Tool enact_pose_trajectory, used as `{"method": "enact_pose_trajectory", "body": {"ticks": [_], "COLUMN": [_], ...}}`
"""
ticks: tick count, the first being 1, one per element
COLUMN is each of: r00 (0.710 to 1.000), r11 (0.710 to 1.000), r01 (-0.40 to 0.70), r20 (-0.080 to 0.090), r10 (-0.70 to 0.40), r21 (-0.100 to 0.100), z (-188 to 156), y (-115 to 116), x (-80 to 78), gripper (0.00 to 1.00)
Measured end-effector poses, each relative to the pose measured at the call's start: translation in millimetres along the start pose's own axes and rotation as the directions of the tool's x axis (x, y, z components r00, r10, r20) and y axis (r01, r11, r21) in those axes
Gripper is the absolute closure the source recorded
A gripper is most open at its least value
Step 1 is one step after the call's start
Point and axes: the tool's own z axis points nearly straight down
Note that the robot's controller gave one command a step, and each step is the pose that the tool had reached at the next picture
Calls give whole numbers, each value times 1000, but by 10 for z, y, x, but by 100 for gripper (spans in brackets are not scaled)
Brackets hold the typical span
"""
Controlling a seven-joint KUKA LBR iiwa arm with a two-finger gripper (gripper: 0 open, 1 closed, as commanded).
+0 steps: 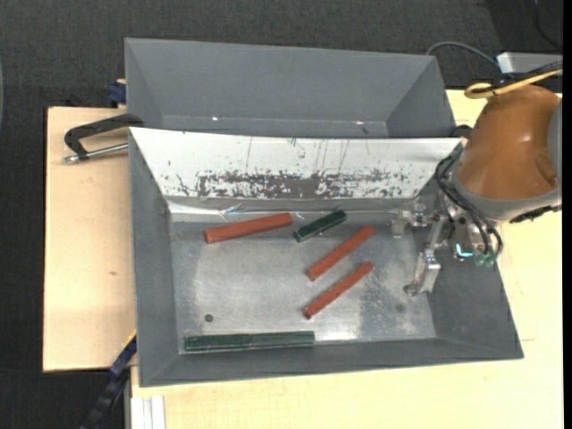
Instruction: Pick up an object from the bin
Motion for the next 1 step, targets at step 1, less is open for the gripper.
{"method": "enact_pose_trajectory", "body": {"ticks": [1], "r00": [1000], "r11": [1000], "r01": [2], "r20": [8], "r10": [-2], "r21": [1], "z": [-41], "y": [3], "x": [-20], "gripper": [0]}}
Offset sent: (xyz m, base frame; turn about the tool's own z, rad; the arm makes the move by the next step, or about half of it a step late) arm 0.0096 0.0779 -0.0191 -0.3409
